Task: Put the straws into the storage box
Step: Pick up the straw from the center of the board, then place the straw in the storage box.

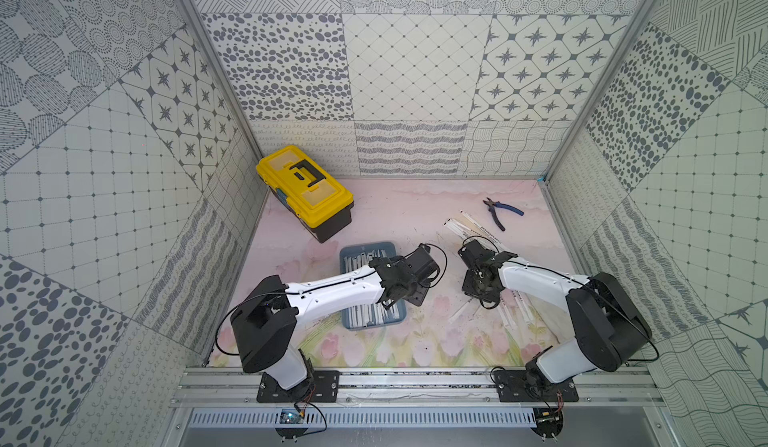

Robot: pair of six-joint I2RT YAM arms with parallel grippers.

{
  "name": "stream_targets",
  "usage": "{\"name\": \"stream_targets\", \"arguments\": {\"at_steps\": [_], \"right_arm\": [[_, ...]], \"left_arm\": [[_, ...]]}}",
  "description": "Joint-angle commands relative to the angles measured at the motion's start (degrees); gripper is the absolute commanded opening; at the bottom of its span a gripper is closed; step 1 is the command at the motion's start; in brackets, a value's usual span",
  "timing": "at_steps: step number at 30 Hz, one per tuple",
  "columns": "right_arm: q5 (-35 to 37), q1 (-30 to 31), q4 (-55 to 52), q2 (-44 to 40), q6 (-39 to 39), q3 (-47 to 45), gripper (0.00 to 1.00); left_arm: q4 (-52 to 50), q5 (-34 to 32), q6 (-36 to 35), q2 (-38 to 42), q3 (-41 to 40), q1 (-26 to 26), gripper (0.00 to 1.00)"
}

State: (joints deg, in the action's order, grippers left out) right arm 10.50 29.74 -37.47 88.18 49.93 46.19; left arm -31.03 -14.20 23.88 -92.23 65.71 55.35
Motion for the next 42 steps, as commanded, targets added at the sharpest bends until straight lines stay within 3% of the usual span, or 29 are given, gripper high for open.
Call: {"name": "stream_targets", "arguments": {"at_steps": [1, 4, 9, 14, 18, 27, 38, 42], "right_arm": [[-0.32, -0.67, 3.64, 2.46, -1.43, 0.63, 0.19], [-1.63, 1.26, 2.28, 1.5, -1.32, 2.95, 0.09], [0.43, 13.3, -2.58, 0.65, 0.7, 14.12, 0.04], [-0.98, 22.29, 0.75, 9.19, -4.78, 26.9, 0.04], [-4.75, 22.76, 1.22, 18.56, -9.88, 35.49, 0.05], [-6.88, 22.17, -2.43, 30.21, -11.19, 44.77, 0.05], [-8.39, 22.16, -2.34, 35.18, -8.25, 47.14, 0.07], [-8.22, 22.12, -2.48, 34.65, -7.82, 47.22, 0.13]], "left_arm": [[-1.54, -3.64, -0.55, 1.27, -0.33, -0.44, 0.62], [-2.5, -4.76, 0.72, 5.05, -2.96, -2.84, 0.61], [-0.19, -1.44, 5.63, 17.33, -12.73, -11.67, 0.62], [-1.26, 1.41, 9.01, 28.0, -18.64, -20.32, 0.61], [-1.88, 4.68, 9.7, 29.4, -20.79, -24.24, 0.61], [-0.61, 7.22, 10.51, 28.25, -21.39, -24.85, 0.61], [-0.18, 7.34, 9.88, 27.7, -20.98, -24.85, 0.6], [-0.47, 7.12, 9.56, 27.59, -20.71, -24.85, 0.6]]}}
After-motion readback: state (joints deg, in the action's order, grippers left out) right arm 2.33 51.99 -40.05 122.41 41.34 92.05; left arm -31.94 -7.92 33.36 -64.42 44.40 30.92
